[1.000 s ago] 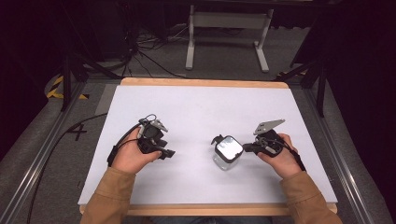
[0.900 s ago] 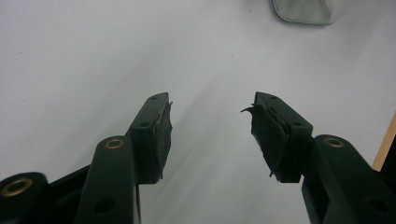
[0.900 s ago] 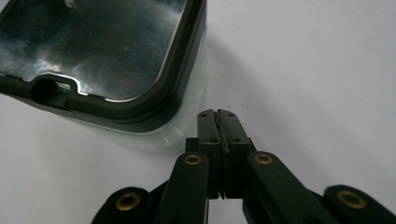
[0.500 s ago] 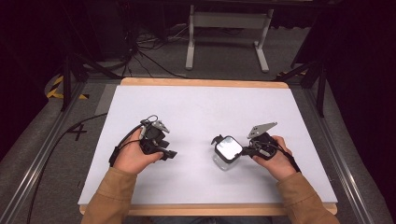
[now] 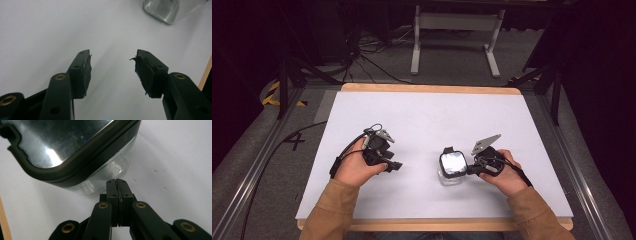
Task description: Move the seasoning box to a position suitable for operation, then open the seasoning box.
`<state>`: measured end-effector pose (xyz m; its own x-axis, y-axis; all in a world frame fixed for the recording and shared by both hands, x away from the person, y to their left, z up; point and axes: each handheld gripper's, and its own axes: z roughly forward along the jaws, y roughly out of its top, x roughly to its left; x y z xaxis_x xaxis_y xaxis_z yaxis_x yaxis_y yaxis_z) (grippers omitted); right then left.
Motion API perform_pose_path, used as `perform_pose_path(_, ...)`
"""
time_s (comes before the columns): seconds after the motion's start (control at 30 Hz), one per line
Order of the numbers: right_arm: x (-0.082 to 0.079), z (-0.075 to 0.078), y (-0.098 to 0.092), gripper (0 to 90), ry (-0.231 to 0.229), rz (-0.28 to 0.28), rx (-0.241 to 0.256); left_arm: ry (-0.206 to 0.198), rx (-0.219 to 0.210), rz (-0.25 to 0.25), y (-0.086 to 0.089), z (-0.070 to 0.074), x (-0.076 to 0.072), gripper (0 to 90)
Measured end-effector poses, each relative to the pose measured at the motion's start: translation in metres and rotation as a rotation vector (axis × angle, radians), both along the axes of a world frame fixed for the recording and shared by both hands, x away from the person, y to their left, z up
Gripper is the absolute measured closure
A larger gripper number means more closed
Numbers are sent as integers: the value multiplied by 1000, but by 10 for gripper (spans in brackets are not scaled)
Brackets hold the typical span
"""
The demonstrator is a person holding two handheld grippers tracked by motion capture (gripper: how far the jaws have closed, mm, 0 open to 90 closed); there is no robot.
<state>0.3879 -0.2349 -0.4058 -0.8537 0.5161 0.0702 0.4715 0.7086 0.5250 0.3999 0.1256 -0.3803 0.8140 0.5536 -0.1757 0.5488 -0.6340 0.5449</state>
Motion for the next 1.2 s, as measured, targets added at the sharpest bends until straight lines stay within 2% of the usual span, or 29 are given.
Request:
perform_pose_path(0.3,-4,-1,5,900,27,25,-15,2,-14,-7,-4,-1,1,475)
perform_pose_path(0.43,-3,-1,4,900,29,19,3,3,-12,-12,-4,-1,2,479)
perform_pose_path(0.5,-2,4,0,899,15,6,22,7,-12,-8,-4,1,1,489)
perform_pose_path(0.6,-2,14,-10,900,-36,-29,63,6,-23,-5,-3,4,1,501)
perform_pose_path(0.63,-2,17,-12,900,-50,-36,74,-2,-38,0,-2,4,1,503)
perform_pose_path(0.73,-3,34,-21,900,-109,-63,155,-3,-39,-3,-2,7,1,505)
perform_pose_path(0.8,-2,43,-24,900,-112,-69,202,-4,-51,1,-2,6,1,505)
perform_pose_path(0.83,-2,43,-24,900,-112,-69,202,-4,-51,1,-2,6,1,504)
perform_pose_path(0.87,-1,48,-24,900,-120,-70,220,-2,-39,-5,-2,7,1,504)
perform_pose_path(0.97,1,58,-22,900,-131,-59,248,4,-42,3,-1,7,1,502)
perform_pose_path(1.07,5,67,-16,900,-138,-42,269,1,-51,10,-1,7,0,500)
perform_pose_path(1.2,12,76,-5,900,-140,-16,299,2,-41,1,-2,7,0,499)
